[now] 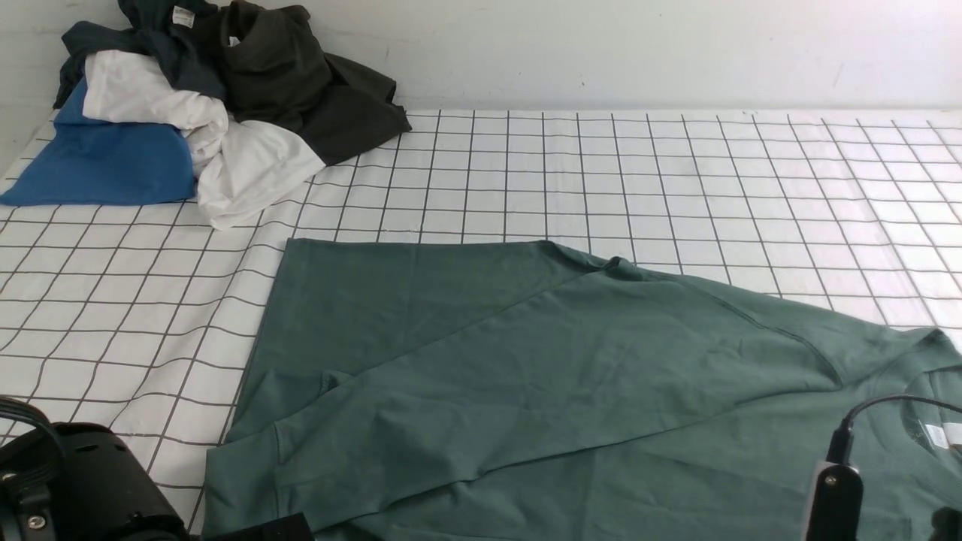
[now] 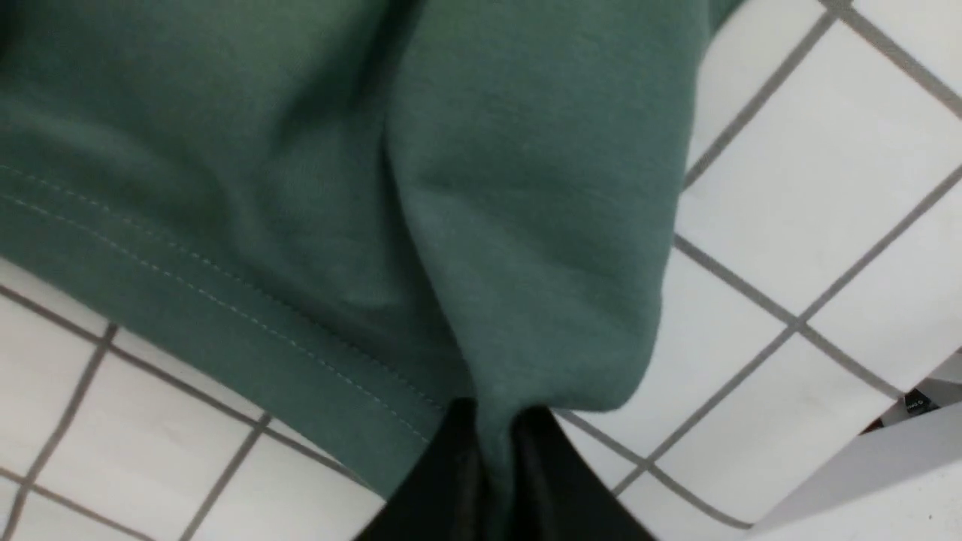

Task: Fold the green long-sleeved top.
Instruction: Use both arms simultaneously to clamp the lower edge of the clothing fabric

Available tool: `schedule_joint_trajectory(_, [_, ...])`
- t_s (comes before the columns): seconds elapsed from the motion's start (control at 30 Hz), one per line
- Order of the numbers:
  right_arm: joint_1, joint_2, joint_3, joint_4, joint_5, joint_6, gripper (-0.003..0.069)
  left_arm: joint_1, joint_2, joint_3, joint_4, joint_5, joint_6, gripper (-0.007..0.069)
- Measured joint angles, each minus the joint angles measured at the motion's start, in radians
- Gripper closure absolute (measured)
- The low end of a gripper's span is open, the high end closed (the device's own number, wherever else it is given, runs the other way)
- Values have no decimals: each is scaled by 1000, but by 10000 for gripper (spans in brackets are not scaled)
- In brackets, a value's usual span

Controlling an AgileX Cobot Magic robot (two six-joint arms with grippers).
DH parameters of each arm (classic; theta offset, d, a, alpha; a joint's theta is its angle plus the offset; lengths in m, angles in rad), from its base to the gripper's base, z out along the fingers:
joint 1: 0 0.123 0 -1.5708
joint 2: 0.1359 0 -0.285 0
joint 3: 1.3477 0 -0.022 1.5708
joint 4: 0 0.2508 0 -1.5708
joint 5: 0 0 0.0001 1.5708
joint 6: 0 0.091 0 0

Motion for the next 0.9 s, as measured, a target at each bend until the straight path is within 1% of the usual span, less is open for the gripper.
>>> schedule_joint_trajectory(0.13, [0,42,-15,-22,-2,1,211,0,0,0,0,0,0,619])
schedule_joint_trajectory(0.23, [0,53,-23,-38,-12,2,269,0,0,0,0,0,0,619])
schedule_joint_trajectory(0.3, [0,57,-26,-45,-28,3,337,0,0,0,0,0,0,619])
schedule_joint_trajectory(0.4, [0,61,-29,-48,-27,3,477,0,0,0,0,4,0,619])
schedule_joint_trajectory(0.43, [0,61,-30,-48,-27,3,487,0,0,0,1,4,0,619])
schedule_joint_trajectory(0.5, [0,47,-45,-48,6,-3,609,0,0,-10,15,37,-1,619])
schedule_joint_trajectory(0.53, [0,37,-59,-48,24,-8,635,0,0,-22,24,59,-4,619])
schedule_joint_trajectory(0.63, [0,3,-110,-48,89,-28,655,6,0,-75,46,111,-9,619])
schedule_joint_trajectory(0.73, [0,-19,-187,-48,170,-63,655,49,0,-164,68,158,-2,619])
schedule_joint_trajectory(0.8, [-14,-20,-248,-46,205,-103,655,101,0,-227,78,167,13,619])
schedule_joint_trajectory(0.9, [-77,-16,-340,-37,206,-166,655,200,1,-331,82,162,63,613])
